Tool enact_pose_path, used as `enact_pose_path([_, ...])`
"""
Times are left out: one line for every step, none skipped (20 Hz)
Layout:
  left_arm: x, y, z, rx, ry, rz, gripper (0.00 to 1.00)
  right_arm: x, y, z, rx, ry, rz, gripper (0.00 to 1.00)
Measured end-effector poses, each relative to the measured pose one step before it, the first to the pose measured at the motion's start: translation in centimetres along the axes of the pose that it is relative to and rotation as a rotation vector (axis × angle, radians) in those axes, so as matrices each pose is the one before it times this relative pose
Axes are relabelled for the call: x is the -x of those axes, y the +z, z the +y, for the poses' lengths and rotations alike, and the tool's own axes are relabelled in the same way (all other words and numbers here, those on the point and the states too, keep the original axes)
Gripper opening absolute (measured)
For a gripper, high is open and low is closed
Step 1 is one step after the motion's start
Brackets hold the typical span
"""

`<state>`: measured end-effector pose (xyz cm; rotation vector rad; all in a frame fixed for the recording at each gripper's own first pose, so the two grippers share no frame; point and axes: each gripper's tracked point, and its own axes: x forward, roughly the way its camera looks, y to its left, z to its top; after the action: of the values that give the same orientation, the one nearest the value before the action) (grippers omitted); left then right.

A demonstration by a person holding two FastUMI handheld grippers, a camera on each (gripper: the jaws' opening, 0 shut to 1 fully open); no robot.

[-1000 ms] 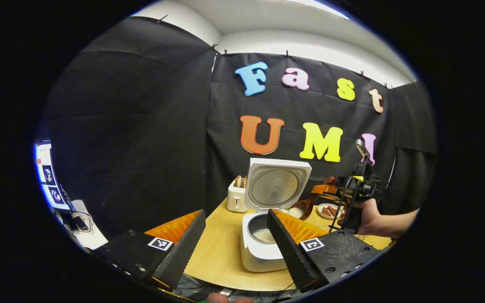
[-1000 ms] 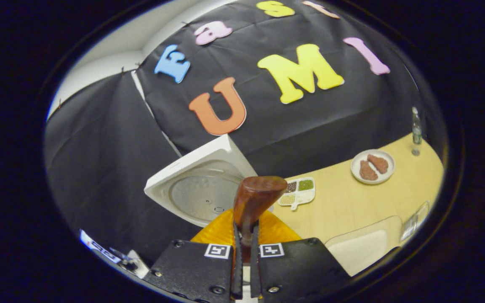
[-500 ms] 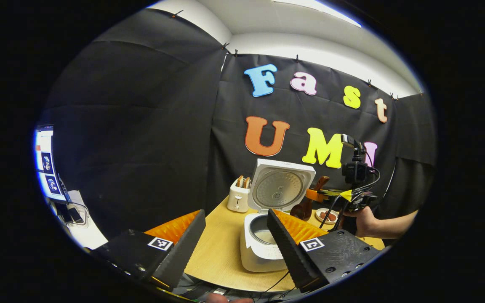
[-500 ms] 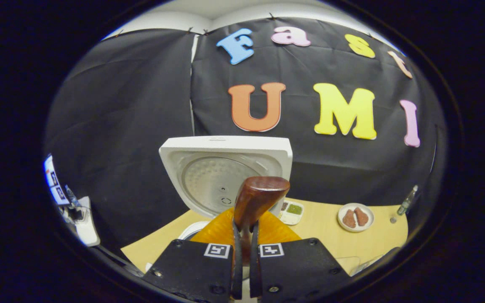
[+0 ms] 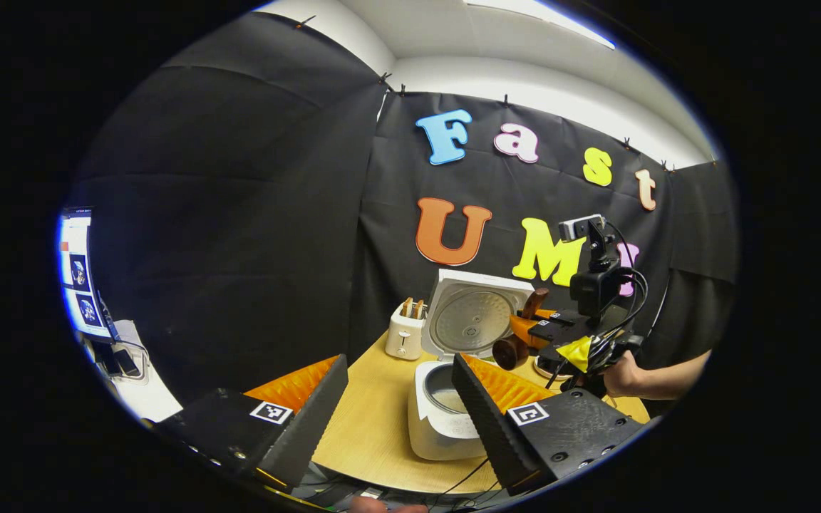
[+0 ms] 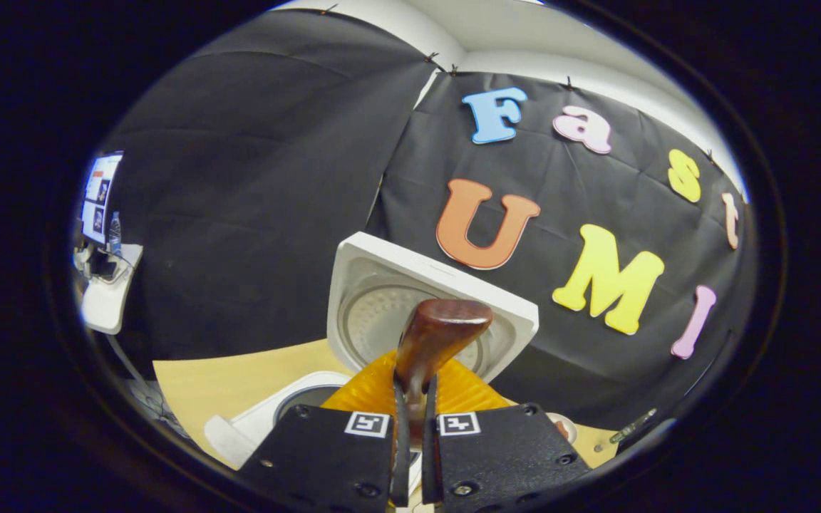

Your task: Close the left gripper, press the button to open the rice cooker; take a wooden spoon from the chopstick holder with the right hand, scoop a spoonful of rice and pour it into the rice cooker, then put the wooden spoon back into the chopstick holder.

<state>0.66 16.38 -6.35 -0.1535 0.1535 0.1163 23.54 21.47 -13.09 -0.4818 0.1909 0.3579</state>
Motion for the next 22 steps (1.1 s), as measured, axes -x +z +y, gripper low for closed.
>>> enact_pose_path([0.026, 0.094, -0.027, 0.00321, -0.00025, 0.00003, 0.94, 0.041, 0.032, 0.066, 0.00115, 0.00391, -0.00251, 0.12])
enact_pose_path([0.007, -0.041, 0.010, 0.00122, 0.00034, 0.00054, 0.94, -0.121, 0.146, -0.077, -0.00150, 0.00038, -0.00248, 0.12])
enact_pose_path([-0.058, -0.099, 0.044, 0.00001, 0.00136, 0.00165, 0.94, -0.042, 0.057, -0.086, -0.00628, -0.00201, -0.00264, 0.12])
enact_pose_path([-0.094, -0.176, 0.054, 0.00039, 0.00221, 0.00410, 0.94, -0.079, 0.032, -0.006, -0.01494, 0.00035, -0.00110, 0.12])
enact_pose_path([0.003, -0.059, -0.022, 0.00227, 0.00295, 0.00390, 0.94, 0.102, -0.029, -0.118, -0.02228, 0.00119, -0.00021, 0.12])
enact_pose_path([0.021, 0.042, -0.104, 0.00339, -0.00184, 0.00110, 0.94, 0.150, 0.057, -0.297, -0.02798, -0.00070, 0.00020, 0.12])
enact_pose_path([-0.018, 0.078, 0.005, 0.00172, -0.00458, -0.00179, 0.94, 0.208, 0.114, -0.385, -0.03282, -0.00170, -0.00009, 0.12])
enact_pose_path([-0.032, 0.079, -0.103, -0.00037, -0.00561, -0.00354, 0.94, 0.197, 0.150, -0.616, -0.03873, -0.00345, -0.00038, 0.12])
enact_pose_path([-0.013, -0.014, -0.032, -0.00179, -0.00654, -0.00127, 0.94, 0.395, 0.153, -0.604, -0.04237, -0.00221, 0.00100, 0.12])
enact_pose_path([-0.024, -0.070, -0.117, -0.00158, -0.00834, 0.00168, 0.94, 0.460, 0.226, -0.621, -0.04383, 0.00104, 0.00349, 0.12])
enact_pose_path([0.048, -0.085, -0.054, -0.00221, -0.01127, 0.00191, 0.94, 0.614, 0.414, -0.787, -0.04375, 0.00004, -0.00031, 0.12])
enact_pose_path([0.002, -0.182, -0.116, -0.00209, -0.01137, 0.00520, 0.94, 0.542, 0.466, -1.000, -0.04535, -0.00597, -0.00372, 0.12])
enact_pose_path([-0.029, -0.032, -0.092, -0.00260, -0.01268, 0.00746, 0.94, 0.818, 0.457, -1.163, -0.04155, -0.00680, -0.00414, 0.12])
enact_pose_path([-0.086, -0.093, -0.163, -0.00170, -0.01248, 0.00843, 0.94, 0.912, 0.563, -1.321, -0.04591, -0.01089, -0.00305, 0.12])
enact_pose_path([-0.153, 0.099, -0.526, -0.00010, -0.01521, 0.00529, 0.94, 0.999, 0.488, -1.464, -0.05164, -0.01023, 0.00060, 0.12])
enact_pose_path([-0.189, 0.033, -0.360, -0.00194, -0.01482, -0.00162, 0.94, 0.566, 0.222, -1.393, -0.05637, -0.00600, 0.00406, 0.12])
enact_pose_path([-0.333, -0.143, -0.346, -0.00314, -0.01180, -0.00319, 0.94, 0.884, 0.489, -1.589, -0.05639, -0.00718, -0.00085, 0.12])
enact_pose_path([-0.175, -0.205, -0.352, -0.00490, -0.01568, 0.00096, 0.94, 0.954, 0.586, -2.023, -0.04686, -0.01748, -0.00392, 0.12])
enact_pose_path([-0.068, -0.308, -0.417, -0.00850, -0.01309, 0.00117, 0.94, 1.069, 0.576, -2.100, -0.03946, -0.02656, -0.00551, 0.12])
enact_pose_path([-0.065, -0.375, -0.403, -0.00882, -0.01097, 0.00255, 0.94, 1.021, 0.602, -2.166, -0.03475, -0.02661, -0.00550, 0.12])
enact_pose_path([-0.179, -0.279, -0.338, -0.00790, -0.00691, 0.00112, 0.94, 1.001, 0.633, -2.147, -0.02873, -0.02437, -0.00890, 0.12])
enact_pose_path([0.037, -0.283, -0.456, -0.00483, -0.00512, 0.00688, 0.94, 0.953, 0.661, -2.225, -0.02317, -0.02709, -0.01276, 0.12])
